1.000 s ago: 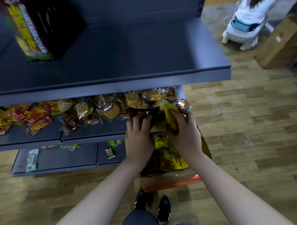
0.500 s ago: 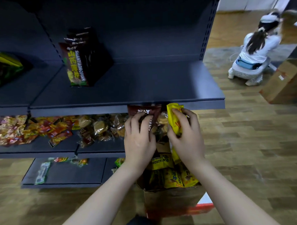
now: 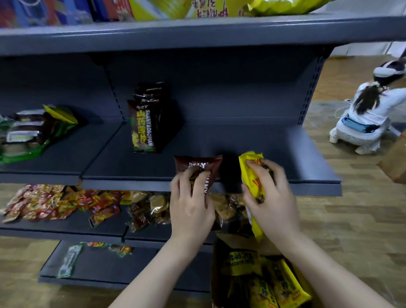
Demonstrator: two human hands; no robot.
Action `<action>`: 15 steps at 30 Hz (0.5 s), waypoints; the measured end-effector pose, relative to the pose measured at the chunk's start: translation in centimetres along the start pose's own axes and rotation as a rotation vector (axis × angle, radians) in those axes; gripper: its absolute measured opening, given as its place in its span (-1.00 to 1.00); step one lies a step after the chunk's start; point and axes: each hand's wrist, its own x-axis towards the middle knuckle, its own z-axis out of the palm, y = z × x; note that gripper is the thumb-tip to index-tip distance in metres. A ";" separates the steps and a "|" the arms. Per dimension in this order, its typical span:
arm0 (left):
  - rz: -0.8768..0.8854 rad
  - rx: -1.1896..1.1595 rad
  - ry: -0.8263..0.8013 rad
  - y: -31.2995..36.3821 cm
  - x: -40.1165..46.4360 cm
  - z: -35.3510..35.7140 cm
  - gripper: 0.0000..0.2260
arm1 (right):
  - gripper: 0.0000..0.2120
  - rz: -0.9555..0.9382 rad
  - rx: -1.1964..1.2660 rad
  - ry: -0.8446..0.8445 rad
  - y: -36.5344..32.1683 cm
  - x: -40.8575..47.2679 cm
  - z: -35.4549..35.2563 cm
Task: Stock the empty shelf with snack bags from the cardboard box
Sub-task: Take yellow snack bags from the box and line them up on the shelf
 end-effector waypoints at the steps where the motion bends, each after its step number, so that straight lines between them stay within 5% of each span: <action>1: 0.000 -0.003 0.003 -0.5 0.4 -0.2 -0.52 | -0.55 -0.007 -0.001 -0.002 -0.4 0.5 0.5; 15: 0.035 0.020 0.008 -11.1 7.2 -1.0 -0.51 | -0.54 -0.027 -0.065 0.024 -6.5 7.1 9.9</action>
